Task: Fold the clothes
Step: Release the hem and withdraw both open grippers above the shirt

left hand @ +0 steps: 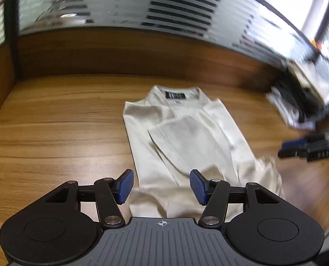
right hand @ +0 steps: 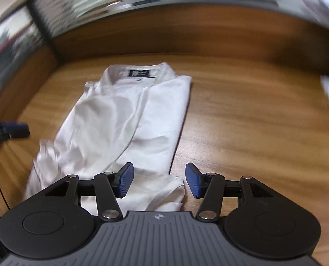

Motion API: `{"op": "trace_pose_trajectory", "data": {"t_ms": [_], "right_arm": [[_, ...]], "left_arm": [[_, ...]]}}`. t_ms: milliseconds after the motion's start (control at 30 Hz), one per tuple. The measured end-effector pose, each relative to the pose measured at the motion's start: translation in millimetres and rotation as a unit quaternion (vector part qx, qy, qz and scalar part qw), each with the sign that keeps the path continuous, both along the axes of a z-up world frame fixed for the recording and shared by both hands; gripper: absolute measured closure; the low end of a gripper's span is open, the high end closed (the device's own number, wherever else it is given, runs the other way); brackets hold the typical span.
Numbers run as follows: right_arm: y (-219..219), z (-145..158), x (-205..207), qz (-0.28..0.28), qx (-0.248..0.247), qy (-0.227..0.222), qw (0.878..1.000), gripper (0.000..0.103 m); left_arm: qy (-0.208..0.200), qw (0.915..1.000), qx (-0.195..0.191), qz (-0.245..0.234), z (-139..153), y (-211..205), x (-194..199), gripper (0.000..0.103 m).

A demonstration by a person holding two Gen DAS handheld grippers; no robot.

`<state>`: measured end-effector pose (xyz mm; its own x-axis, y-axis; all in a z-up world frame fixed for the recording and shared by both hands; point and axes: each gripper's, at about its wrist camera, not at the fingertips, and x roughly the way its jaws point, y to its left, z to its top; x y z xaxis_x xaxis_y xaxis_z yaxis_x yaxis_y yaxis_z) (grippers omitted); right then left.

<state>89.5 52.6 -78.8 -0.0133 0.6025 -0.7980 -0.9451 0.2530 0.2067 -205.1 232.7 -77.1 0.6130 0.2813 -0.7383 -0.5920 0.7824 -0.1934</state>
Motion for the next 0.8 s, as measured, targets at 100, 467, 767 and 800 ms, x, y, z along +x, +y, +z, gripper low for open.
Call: {"op": "trace_pose_trajectory", "data": {"t_ms": [100, 467, 767, 800], "right_arm": [[-3, 8, -21, 0.034, -0.018, -0.031, 0.999, 0.045], [-21, -14, -110, 0.163, -0.056, -0.083, 0.981, 0.039], [-11, -46, -146, 0.238, -0.075, -0.189, 0.950, 0.070], [-10, -44, -147, 0.244, -0.077, -0.194, 0.947, 0.085]], "left_arm": [[0.024, 0.9992, 0.012, -0.029, 0, -21, -2, 0.041], [0.069, 0.9952, 0.017, -0.068, -19, -76, -6, 0.041], [0.075, 0.9960, 0.017, -0.046, -16, -93, -22, 0.040], [0.075, 0.9961, 0.018, -0.042, -16, -94, -25, 0.040]]}}
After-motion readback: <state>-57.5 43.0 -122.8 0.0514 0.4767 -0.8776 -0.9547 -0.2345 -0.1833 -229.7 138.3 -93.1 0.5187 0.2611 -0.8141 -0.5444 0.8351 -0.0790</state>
